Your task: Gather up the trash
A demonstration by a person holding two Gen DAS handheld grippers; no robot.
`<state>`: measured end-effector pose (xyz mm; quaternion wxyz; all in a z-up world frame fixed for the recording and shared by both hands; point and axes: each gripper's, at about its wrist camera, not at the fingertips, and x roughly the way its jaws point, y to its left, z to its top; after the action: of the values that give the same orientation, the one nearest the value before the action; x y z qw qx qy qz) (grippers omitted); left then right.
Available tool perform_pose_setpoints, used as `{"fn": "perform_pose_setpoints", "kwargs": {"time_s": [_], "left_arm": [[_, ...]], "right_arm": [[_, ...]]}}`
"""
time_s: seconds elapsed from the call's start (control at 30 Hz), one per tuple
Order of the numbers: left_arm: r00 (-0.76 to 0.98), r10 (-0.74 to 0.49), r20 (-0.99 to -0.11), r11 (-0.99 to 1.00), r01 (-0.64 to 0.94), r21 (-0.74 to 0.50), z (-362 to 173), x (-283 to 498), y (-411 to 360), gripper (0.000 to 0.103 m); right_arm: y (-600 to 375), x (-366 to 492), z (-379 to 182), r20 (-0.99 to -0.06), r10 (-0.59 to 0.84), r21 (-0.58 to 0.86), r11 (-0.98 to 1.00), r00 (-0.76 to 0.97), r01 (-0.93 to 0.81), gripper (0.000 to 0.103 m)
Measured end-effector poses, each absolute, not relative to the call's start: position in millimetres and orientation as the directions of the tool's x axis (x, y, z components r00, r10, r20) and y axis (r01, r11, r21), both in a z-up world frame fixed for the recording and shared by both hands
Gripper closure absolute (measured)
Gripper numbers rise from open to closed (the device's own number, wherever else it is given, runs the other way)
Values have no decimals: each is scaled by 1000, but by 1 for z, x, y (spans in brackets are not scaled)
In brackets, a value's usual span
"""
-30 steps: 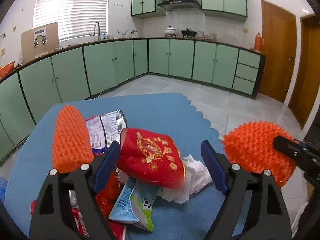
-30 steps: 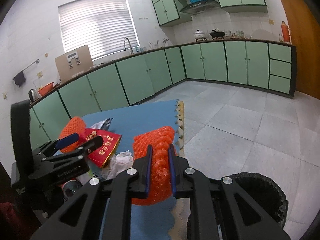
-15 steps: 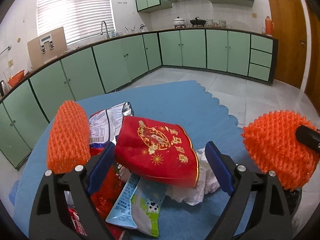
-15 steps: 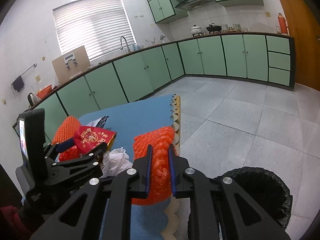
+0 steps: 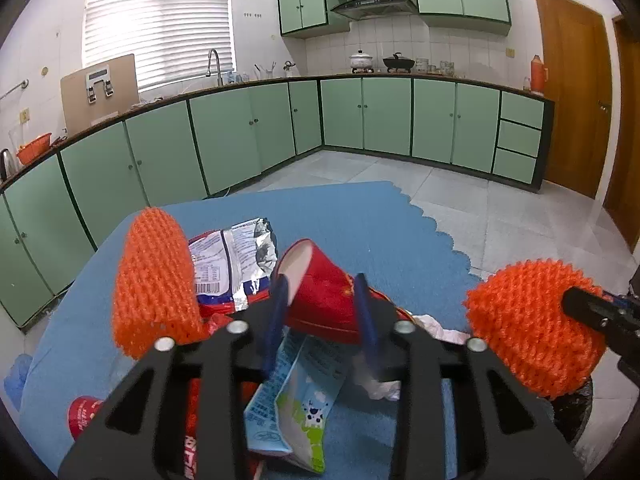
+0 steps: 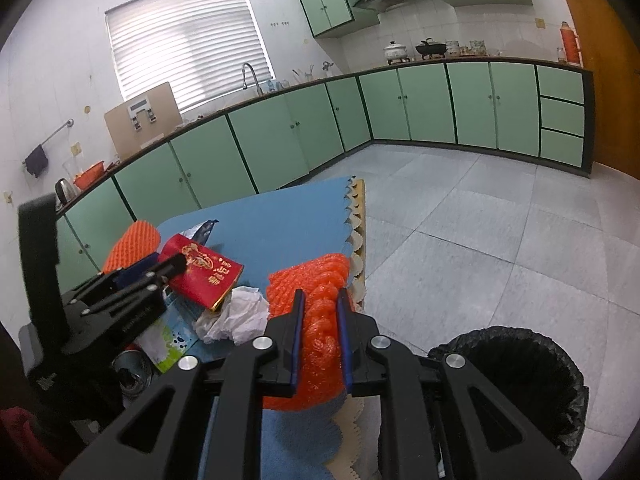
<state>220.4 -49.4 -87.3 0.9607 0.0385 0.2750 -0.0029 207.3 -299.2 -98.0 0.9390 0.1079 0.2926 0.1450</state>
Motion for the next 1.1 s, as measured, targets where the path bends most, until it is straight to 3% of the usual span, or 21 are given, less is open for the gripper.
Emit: {"fn": "perform_pose_setpoints", "kwargs": {"time_s": [0.37,0.43,0.47,0.53,0.8,1.1], "left_arm": [[847,-15,-531,999,41,36,-86,220,-45,80],[842,-10,-540,998,39,41,-85,220,-44,71],[840,-10,-543,999,37,39,-84,220,-43,50],[846,-5,-534,999,32,41,-81,215,-42,31],[840,-4,-542,993,68,99,-87,218,-68,24],[846,126,-518,962,23,271,-102,234,-91,17]], "right_arm": [[-292,208,-104,-531,351,277,932,772,-233,87],[-292,209,-105,-531,355,282,930,769,-234,87],[-293,209,-106,-531,356,283,930,769,-235,87],[-292,209,-107,-532,356,279,930,768,-238,87],[-302,207,-107,-529,345,286,933,775,-221,87],[-304,207,-109,-526,353,303,928,774,-217,87]]}}
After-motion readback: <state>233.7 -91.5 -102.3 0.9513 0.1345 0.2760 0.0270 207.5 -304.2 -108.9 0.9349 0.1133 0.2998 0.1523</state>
